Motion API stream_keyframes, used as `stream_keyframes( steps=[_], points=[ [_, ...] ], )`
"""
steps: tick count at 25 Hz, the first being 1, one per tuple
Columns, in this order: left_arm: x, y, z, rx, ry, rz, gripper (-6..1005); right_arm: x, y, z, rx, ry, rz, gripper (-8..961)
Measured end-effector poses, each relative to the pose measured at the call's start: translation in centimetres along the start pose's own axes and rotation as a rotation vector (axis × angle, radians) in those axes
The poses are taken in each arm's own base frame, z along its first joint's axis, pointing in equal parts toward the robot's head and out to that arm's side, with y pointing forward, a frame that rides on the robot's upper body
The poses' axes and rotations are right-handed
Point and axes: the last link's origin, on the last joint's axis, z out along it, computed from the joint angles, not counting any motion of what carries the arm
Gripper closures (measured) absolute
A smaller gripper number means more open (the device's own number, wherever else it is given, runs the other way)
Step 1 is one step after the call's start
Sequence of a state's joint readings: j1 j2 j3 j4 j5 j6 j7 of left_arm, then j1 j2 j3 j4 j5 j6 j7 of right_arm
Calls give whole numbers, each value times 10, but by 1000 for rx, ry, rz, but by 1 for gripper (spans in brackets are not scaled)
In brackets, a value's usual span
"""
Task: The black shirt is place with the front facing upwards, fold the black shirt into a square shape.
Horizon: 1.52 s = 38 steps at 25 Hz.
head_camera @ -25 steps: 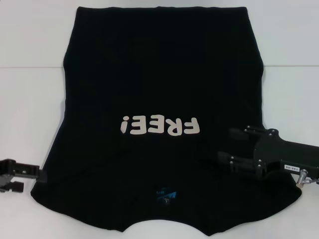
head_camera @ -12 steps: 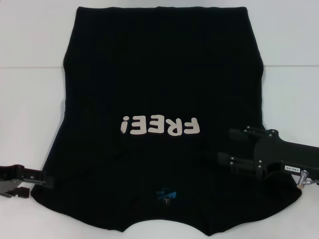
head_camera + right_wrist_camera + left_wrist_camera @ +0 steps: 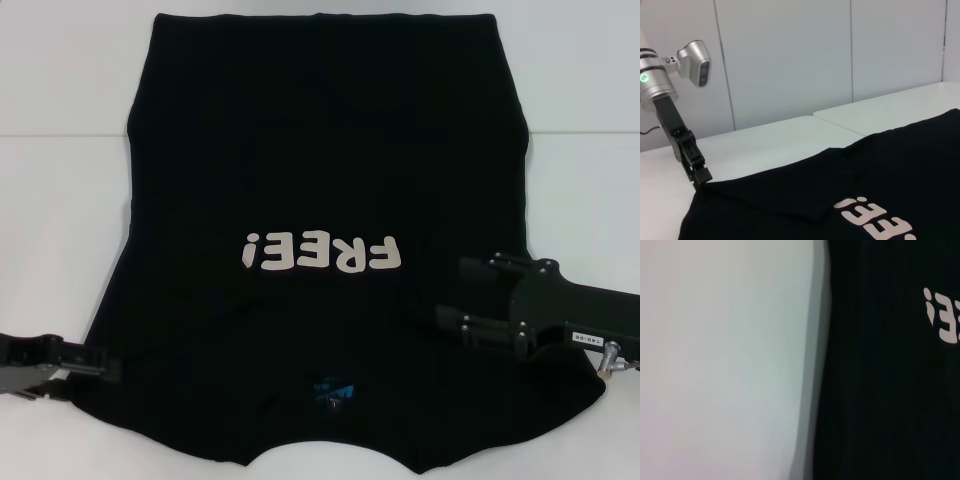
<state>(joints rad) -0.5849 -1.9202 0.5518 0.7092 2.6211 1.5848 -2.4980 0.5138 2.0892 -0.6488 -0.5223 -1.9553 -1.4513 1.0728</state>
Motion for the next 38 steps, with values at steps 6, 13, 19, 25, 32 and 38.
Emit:
stream_keyframes(
  steps=[6, 13, 19, 25, 32, 38],
  points=[
    [0, 8, 7, -4, -32, 27, 95, -1, 0, 0, -4, -4, -4, 195],
    [4, 8, 6, 18, -14, 36, 173, -4, 2, -1, -17, -17, -6, 195],
    [4, 7, 6, 25, -8, 41, 349, -6, 3, -2, -23, -34, -2, 194],
    [3, 6, 8, 50, -19, 56, 562, -6, 3, -4, -21, -48, 4, 194],
    [4, 7, 9, 61, -15, 75, 830, -5, 3, -6, -19, -47, 9, 195],
    [5, 8, 7, 57, -12, 94, 978, -13, -6, -13, 3, -32, 69, 195]
  ],
)
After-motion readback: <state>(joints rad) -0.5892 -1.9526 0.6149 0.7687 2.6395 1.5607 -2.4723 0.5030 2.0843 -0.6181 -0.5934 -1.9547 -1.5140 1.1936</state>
